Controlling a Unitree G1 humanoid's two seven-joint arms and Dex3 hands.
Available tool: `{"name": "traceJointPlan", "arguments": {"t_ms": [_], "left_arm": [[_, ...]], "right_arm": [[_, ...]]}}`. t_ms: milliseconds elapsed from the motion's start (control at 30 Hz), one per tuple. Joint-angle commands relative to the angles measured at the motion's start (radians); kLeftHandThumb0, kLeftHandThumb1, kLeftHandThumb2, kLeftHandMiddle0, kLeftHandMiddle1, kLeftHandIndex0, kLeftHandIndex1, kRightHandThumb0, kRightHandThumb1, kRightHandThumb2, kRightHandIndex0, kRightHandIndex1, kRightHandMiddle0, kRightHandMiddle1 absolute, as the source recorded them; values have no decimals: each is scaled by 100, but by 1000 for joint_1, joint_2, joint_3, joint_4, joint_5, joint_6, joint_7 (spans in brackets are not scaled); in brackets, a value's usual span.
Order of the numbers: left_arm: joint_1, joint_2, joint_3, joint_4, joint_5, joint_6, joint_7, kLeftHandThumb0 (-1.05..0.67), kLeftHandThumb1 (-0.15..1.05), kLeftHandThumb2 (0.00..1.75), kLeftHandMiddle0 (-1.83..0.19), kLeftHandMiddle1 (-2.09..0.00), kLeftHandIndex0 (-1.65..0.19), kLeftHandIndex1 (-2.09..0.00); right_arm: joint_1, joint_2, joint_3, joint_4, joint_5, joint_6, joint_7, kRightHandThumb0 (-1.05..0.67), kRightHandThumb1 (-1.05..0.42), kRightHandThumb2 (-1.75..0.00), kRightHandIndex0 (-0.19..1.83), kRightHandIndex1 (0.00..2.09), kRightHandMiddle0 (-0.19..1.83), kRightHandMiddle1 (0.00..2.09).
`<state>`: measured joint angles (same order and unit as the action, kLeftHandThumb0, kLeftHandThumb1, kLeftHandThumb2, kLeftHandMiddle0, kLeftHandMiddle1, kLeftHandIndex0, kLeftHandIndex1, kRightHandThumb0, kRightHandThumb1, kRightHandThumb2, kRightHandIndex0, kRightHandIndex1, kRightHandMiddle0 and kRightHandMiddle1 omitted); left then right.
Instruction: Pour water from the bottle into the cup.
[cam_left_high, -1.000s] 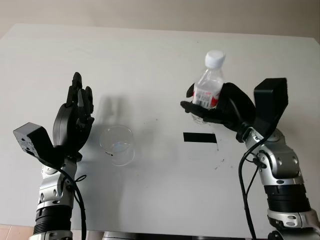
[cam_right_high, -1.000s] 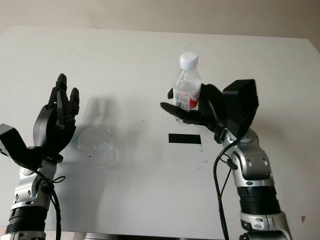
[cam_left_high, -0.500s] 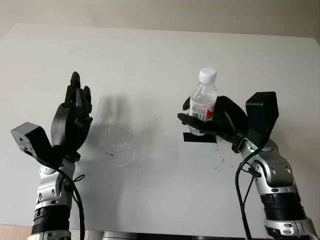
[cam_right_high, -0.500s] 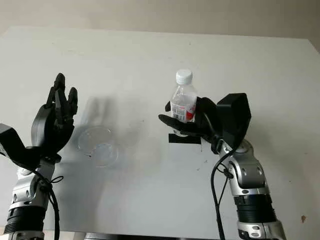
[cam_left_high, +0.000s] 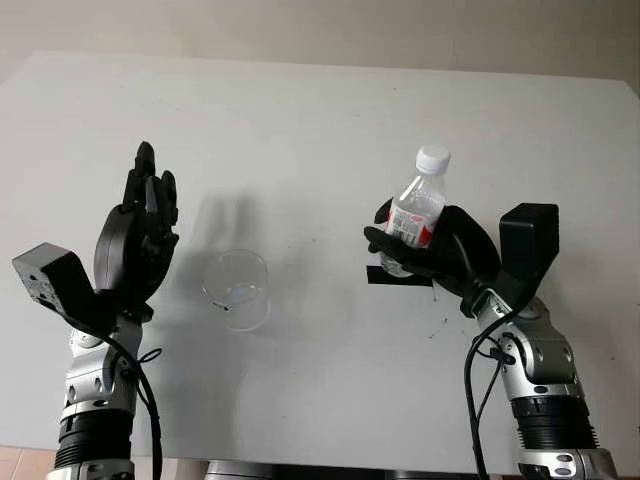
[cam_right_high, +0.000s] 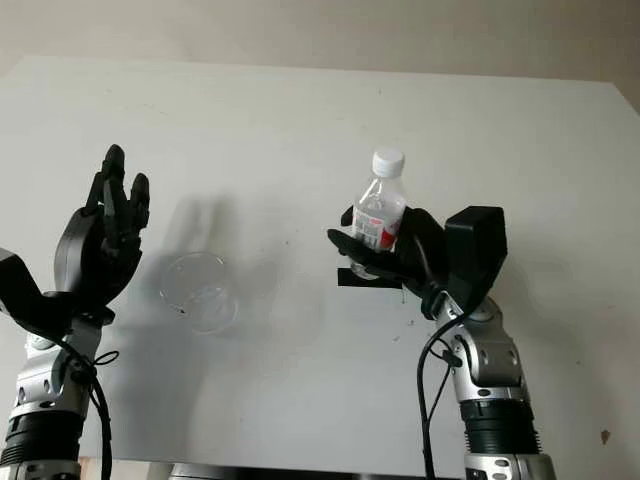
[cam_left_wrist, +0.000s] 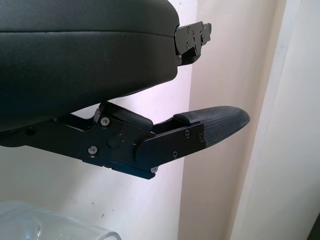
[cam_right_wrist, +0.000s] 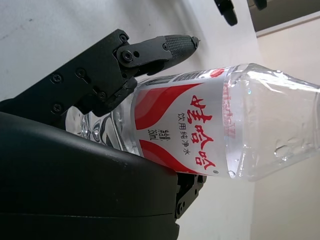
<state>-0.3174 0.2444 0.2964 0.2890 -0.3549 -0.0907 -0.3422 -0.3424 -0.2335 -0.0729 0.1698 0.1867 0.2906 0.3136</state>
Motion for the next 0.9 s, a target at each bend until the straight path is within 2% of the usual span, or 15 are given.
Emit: {"name": "traceJointPlan", "arguments": {"t_ms": [0,267,367,500,533,633,700,733,867], "left_arm": [[-11,10,4,-3,-3,1,-5,-76,105,69,19,0,19,0],[-13,14,9,0,-10,-3,-22,-76,105,67,19,0,19,0],[-13,15,9,1,-8,-4,-21,-76,105,67,19,0,19,0],[-16,16,11,8,-6,-7,-21,-76,105,67,19,0,19,0],[-16,17,10,8,-4,-7,-21,-76,105,66,19,0,19,0],[-17,18,9,10,-1,-5,-17,-76,105,67,19,0,19,0],[-19,21,9,13,0,-6,-17,-76,105,67,19,0,19,0],[-19,21,9,13,1,-5,-15,-76,105,67,19,0,19,0],[-23,23,9,20,-2,-14,-21,-77,105,67,19,0,19,0]], "right_arm": [[28,-4,12,37,-21,-15,0,-47,-105,-40,114,209,71,209],[45,0,25,83,-46,-113,35,-46,-105,-28,81,209,42,209],[61,5,33,92,-64,-148,28,-49,-105,-22,61,209,31,209],[79,8,48,107,-100,-209,8,-58,-105,-11,21,209,11,209],[84,9,50,106,-101,-212,11,-61,-102,-8,3,189,-2,189],[96,8,59,95,-106,-214,20,-66,-99,-6,-10,136,-10,134],[103,8,64,89,-110,-214,21,-67,-98,-5,-11,113,-12,114],[106,9,66,87,-110,-215,21,-68,-96,-5,-11,92,-13,96],[122,16,67,79,-106,-211,17,-70,-94,-5,-5,39,-9,56]]}}
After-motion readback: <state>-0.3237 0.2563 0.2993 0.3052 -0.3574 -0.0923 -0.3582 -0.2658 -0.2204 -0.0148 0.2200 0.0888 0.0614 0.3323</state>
